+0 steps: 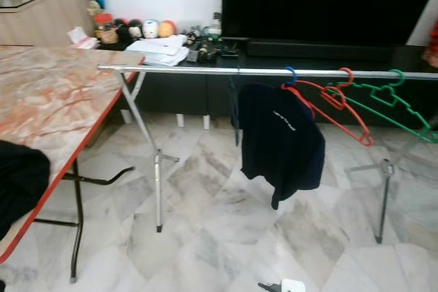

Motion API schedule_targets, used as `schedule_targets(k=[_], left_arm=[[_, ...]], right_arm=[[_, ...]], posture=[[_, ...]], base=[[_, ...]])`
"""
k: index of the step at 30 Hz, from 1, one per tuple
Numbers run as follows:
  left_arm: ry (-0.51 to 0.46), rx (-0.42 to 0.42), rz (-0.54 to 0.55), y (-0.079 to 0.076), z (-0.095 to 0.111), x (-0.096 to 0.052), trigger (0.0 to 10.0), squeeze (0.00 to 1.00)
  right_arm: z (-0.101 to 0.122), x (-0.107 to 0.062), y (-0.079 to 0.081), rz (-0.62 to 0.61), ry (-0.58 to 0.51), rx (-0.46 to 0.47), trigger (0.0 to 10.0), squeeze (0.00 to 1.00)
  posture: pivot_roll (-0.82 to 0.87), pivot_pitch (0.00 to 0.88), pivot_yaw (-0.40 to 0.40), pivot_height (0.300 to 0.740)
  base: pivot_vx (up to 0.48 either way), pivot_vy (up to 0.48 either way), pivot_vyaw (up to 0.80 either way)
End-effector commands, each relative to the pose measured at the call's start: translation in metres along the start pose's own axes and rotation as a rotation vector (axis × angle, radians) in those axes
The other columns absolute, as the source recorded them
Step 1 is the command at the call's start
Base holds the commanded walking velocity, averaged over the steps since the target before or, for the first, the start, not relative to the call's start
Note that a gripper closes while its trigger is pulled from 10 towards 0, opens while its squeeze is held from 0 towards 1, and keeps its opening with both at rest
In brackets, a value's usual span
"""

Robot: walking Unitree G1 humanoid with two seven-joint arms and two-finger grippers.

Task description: Hang hanger

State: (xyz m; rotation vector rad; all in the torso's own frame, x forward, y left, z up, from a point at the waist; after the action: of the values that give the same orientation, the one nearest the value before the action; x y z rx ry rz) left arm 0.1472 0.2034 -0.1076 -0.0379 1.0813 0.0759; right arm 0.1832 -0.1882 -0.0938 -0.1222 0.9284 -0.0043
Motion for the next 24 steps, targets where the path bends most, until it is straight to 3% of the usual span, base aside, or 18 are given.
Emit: schedule_targets(k=[1, 4, 24], left_arm=[[0.021, 0.030, 0.006, 0.0033, -0.0041, -0.0007, 10.0, 0.00], [0.020, 0.013, 0.010, 0.0045, -0.0047, -0.0010, 10.0, 0.00], [0.002, -0.024, 0.001, 0.0024, -0.0045, -0.0010, 10.0, 0.00]], right_arm=[[-0.0016, 0.0000, 0.0015, 0.009, 0.013, 0.000, 10.0, 0.00], [-0.0036, -0.0003, 0.0008, 0.007, 0.022, 0.003, 10.0, 0.00], [-0.0101, -0.0016, -0.0006, 0.002, 0.046, -0.002, 10.0, 0.00]], posture=[[0.04, 0.029, 0.046, 0.740], [0.03, 0.023, 0.054, 0.740], [0.04, 0.029, 0.050, 0.740]], base=[[0.000, -0.480, -0.78], [0.000, -0.426, -0.78], [0.000, 0.000, -0.78]])
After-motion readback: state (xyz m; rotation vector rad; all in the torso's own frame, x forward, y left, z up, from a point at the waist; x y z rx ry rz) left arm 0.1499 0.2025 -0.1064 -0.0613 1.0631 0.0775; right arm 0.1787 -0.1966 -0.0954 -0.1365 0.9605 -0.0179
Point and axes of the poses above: a point about 5 cm out from each wrist's last joint towards the gripper, its own x axis pointing out of the wrist towards the gripper, its own z axis along the axis of the wrist's last joint, y = z × x, the point moved 1 cm from there along x, pointing out of the wrist towards the gripper, and after that the axes turned 12 degrees about -x, right-handed, at the moved point
